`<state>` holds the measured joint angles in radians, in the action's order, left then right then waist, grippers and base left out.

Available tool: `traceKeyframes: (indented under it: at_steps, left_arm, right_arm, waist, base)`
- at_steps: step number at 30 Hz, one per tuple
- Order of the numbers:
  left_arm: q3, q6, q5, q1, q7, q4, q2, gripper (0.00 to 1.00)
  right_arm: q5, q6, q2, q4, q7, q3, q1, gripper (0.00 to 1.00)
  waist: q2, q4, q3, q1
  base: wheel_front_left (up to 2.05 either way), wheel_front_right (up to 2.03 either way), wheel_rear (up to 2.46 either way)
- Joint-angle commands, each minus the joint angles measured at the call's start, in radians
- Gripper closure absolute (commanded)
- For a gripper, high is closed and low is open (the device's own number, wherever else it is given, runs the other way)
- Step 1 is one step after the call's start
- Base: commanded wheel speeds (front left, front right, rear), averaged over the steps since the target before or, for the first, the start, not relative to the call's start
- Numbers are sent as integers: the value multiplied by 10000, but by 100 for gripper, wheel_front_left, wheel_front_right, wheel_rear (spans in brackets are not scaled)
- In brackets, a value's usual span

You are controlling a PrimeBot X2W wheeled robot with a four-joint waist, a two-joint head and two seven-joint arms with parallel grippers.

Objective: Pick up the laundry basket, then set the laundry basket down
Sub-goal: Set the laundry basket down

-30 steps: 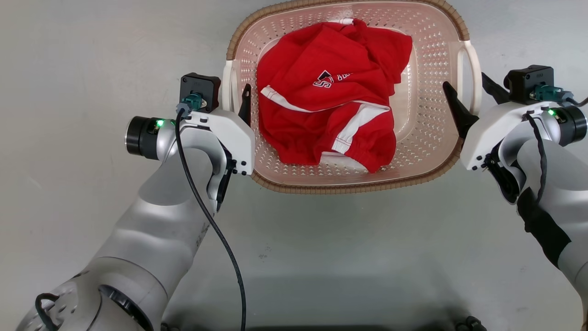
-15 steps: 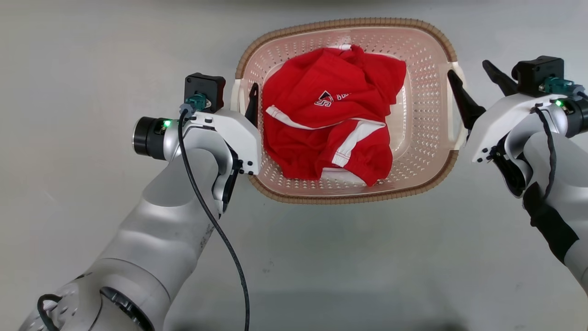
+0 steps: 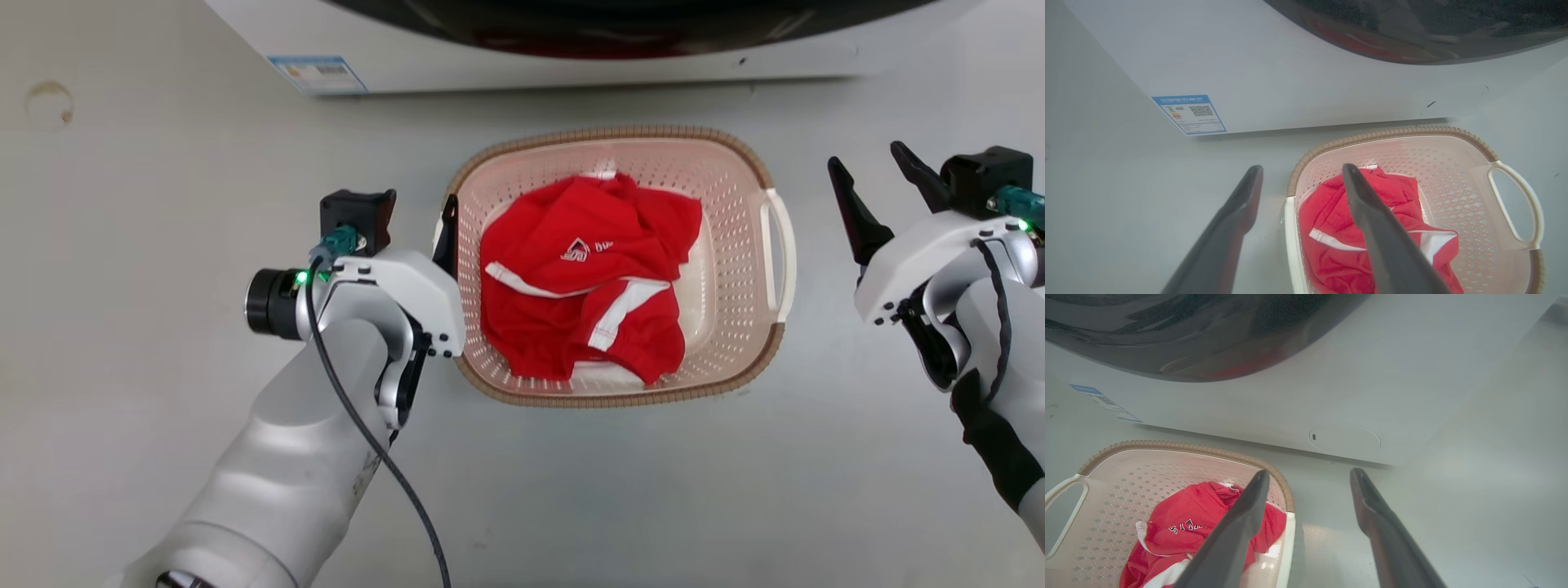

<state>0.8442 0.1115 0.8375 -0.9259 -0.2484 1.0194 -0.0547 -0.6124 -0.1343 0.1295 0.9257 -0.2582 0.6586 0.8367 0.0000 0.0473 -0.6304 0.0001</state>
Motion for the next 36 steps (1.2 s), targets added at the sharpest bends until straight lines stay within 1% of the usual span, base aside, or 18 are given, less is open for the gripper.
traceKeyframes:
  at_steps: [1, 9, 10, 21, 28, 32, 36]
  left_arm:
    - [-409, 106, -227, 364, -132, -295, -307, 0]
    - [-2073, -33, -1290, 2094, -133, -1577, -760, 0]
    - [-2073, -33, -1290, 2094, -133, -1577, -760, 0]
    - [-4043, -311, -2684, 4430, -133, -3104, -1108, 0]
    - [-5220, -504, -3267, 5814, -133, -4000, -1115, 0]
    - [-5683, -677, -3630, 6516, -133, -4447, -1103, 0]
    - [-6213, -741, -3887, 7135, -133, -4985, -1096, 0]
  right_arm:
    - [247, 36, 106, -230, -36, -176, -539, 0]
    - [1569, 36, 49, -829, -36, -1670, -1801, 0]
    - [1569, 36, 49, -829, -36, -1670, -1801, 0]
    - [2901, 36, 43, -2030, -36, -3334, -3704, 0]
    - [3354, 36, 0, -2841, -36, -3777, -4651, 0]
    - [3495, 36, 6, -3241, -36, -3911, -5195, 0]
    - [3626, 36, 13, -3601, -36, -4017, -5720, 0]
  waist:
    - [0, 17, 671, 0]
    - [0, -61, 2426, 0]
    - [0, -61, 2426, 0]
    - [0, -71, 4198, 0]
    - [0, -111, 5090, 0]
    - [0, -112, 5603, 0]
    - [0, -133, 6123, 0]
  base:
    - [0, 0, 0]
    - [0, 0, 0]
    - [0, 0, 0]
    - [0, 0, 0]
    - [0, 0, 0]
    - [0, 0, 0]
    - [0, 0, 0]
